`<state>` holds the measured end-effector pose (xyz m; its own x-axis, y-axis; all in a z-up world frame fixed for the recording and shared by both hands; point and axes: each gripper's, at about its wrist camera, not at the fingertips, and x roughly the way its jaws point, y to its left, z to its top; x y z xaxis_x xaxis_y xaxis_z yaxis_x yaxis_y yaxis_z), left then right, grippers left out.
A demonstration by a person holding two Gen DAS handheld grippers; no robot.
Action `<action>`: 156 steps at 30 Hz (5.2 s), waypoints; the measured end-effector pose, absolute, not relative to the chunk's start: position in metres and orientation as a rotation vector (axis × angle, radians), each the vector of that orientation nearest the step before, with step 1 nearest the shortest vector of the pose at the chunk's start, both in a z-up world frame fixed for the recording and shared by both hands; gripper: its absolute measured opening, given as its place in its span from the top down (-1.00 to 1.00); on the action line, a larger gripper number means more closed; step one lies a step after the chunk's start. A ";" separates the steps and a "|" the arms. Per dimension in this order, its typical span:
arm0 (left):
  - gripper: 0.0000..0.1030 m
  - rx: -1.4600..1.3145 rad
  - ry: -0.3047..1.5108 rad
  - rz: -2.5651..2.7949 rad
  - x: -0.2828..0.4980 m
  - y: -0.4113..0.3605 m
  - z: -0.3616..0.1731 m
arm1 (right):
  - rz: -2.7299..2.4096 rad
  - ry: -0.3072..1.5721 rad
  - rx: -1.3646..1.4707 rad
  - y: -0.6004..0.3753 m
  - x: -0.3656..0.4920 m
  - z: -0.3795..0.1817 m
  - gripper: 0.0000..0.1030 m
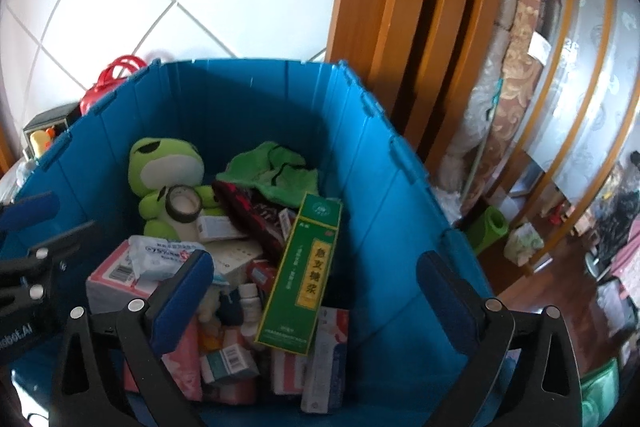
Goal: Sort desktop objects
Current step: 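Move both open tools back over the cluttered bed, then grasp the orange-white gel box with left tool while right grasps small white medicine box, then lift and carry both boxes over the blue bin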
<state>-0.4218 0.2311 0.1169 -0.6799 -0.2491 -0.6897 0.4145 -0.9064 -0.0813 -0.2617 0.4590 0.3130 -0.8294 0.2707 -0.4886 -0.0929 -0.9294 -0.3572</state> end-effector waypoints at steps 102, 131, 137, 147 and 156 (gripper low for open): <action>-0.26 1.353 0.409 -2.292 -0.233 -0.154 -0.154 | 2.770 -0.350 -1.689 0.110 -0.437 -0.004 -1.00; 0.03 1.202 0.487 -2.279 -0.203 -0.143 -0.100 | 2.822 -0.405 -1.712 0.094 -0.421 0.006 0.40; 0.05 1.035 0.407 -2.308 -0.181 -0.121 -0.040 | 2.962 -0.448 -1.527 0.073 -0.389 0.064 0.40; 0.06 0.731 0.275 -2.430 -0.152 -0.065 0.058 | 3.146 -0.473 -1.118 0.073 -0.312 0.163 0.40; 0.05 0.552 0.181 -2.550 -0.166 0.003 0.116 | 3.149 -0.440 -0.816 0.114 -0.249 0.231 0.40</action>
<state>-0.1658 0.0029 0.1158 -0.7816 -0.4626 -0.4184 0.5170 -0.8558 -0.0195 -0.2494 0.1144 0.2309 -0.8672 -0.0688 -0.4932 0.2012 -0.9544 -0.2207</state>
